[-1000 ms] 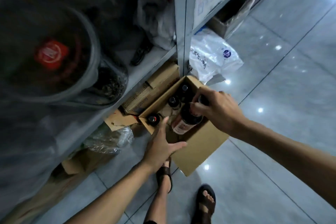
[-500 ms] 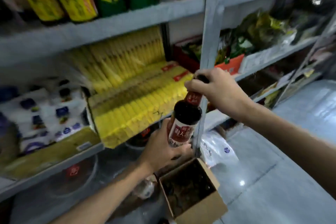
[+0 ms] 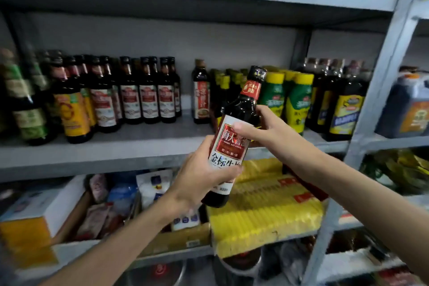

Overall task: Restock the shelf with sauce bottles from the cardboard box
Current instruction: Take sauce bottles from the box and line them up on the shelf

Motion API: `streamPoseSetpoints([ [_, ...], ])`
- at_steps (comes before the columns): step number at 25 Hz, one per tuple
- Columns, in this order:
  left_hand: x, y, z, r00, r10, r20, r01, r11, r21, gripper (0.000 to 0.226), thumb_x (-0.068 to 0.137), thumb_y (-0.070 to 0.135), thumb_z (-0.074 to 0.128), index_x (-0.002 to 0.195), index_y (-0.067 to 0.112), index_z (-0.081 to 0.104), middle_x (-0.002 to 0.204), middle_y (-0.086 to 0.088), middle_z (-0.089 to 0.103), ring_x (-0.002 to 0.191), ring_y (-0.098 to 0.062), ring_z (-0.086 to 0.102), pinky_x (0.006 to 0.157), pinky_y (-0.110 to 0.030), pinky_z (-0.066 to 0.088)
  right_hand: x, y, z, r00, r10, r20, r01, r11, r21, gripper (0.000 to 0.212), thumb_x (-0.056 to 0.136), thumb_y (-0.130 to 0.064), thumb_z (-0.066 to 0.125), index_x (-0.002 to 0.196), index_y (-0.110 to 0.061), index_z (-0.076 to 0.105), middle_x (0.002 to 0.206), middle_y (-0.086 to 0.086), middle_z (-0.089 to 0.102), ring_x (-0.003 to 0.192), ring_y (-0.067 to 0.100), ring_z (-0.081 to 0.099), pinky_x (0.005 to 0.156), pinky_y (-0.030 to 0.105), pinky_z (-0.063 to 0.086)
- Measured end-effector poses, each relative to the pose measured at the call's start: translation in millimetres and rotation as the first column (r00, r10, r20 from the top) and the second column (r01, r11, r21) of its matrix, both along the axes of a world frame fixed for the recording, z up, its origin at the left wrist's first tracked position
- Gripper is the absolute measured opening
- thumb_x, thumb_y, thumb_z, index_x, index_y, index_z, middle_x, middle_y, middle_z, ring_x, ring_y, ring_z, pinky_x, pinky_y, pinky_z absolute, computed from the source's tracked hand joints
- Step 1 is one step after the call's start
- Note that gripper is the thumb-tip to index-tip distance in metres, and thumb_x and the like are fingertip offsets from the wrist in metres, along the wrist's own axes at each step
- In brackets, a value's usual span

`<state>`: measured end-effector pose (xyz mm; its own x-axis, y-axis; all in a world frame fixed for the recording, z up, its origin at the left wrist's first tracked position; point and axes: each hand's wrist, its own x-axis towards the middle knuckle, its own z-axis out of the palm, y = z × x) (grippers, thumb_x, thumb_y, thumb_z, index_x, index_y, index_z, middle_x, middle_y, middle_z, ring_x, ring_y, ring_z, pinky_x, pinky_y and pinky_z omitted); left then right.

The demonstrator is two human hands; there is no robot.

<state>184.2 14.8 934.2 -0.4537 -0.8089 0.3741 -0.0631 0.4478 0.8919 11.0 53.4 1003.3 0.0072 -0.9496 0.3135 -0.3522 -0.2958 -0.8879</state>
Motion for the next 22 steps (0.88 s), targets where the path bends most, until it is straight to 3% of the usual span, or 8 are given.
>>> streamPoseSetpoints([
  [3,57,-35,15,0.994,0.085,0.070,-0.081,0.995,-0.061,0.054,0.059,0.046,0.078,0.107,0.034,0.055,0.092,0.005,0.073,0.084,-0.012,0.071,0.081,-0.042,0.059,63,-40,4,0.988,0.110,0.113,-0.112,0.994,0.014,0.025,0.088,-0.024,0.071,0.109,-0.014,0.062,0.100,0.002,0.076,0.093,0.016,0.074,0.088,0.035,0.059],
  [9,174,-137,36,0.969,0.178,0.170,-0.163,0.982,-0.100,0.054,0.072,0.039,0.082,0.111,0.038,0.044,0.092,0.014,0.071,0.084,0.006,0.067,0.074,-0.020,0.055,185,-146,-4,0.962,0.128,0.241,-0.155,0.983,0.096,0.023,0.089,-0.017,0.069,0.108,-0.004,0.071,0.102,0.012,0.077,0.098,0.027,0.073,0.091,0.037,0.058],
  [15,245,-210,38,0.926,0.089,0.368,-0.057,0.994,-0.095,0.063,0.080,0.040,0.076,0.132,0.036,0.040,0.123,0.018,0.063,0.109,0.006,0.060,0.100,-0.028,0.049,230,-221,6,0.972,0.136,0.191,-0.148,0.988,0.046,0.024,0.085,-0.005,0.070,0.109,0.002,0.069,0.100,0.012,0.077,0.090,0.020,0.074,0.073,0.022,0.058],
  [17,261,-225,31,0.841,0.099,0.531,-0.049,0.993,-0.108,0.066,0.080,0.044,0.074,0.136,0.034,0.040,0.133,0.018,0.056,0.112,0.003,0.057,0.102,-0.027,0.047,232,-243,8,0.982,0.124,0.141,-0.128,0.992,0.020,0.027,0.084,-0.003,0.071,0.111,-0.003,0.068,0.102,0.007,0.077,0.090,0.014,0.074,0.073,0.019,0.058],
  [20,267,-244,21,0.581,0.142,0.802,-0.040,0.988,-0.146,0.079,0.079,0.060,0.066,0.146,0.034,0.032,0.151,0.008,0.041,0.132,-0.013,0.045,0.107,-0.035,0.041,229,-278,4,0.992,0.093,0.081,-0.095,0.995,0.021,0.033,0.081,-0.004,0.076,0.109,-0.017,0.066,0.102,-0.001,0.077,0.092,0.009,0.073,0.089,0.027,0.056],
  [22,265,-251,17,0.467,0.142,0.872,-0.028,0.989,-0.146,0.083,0.081,0.061,0.064,0.150,0.032,0.027,0.157,0.002,0.035,0.139,-0.020,0.038,0.109,-0.039,0.038,230,-299,-1,0.993,0.102,0.061,-0.104,0.994,0.036,0.036,0.079,-0.003,0.077,0.107,-0.021,0.063,0.101,-0.005,0.076,0.093,0.007,0.072,0.094,0.031,0.053],
])
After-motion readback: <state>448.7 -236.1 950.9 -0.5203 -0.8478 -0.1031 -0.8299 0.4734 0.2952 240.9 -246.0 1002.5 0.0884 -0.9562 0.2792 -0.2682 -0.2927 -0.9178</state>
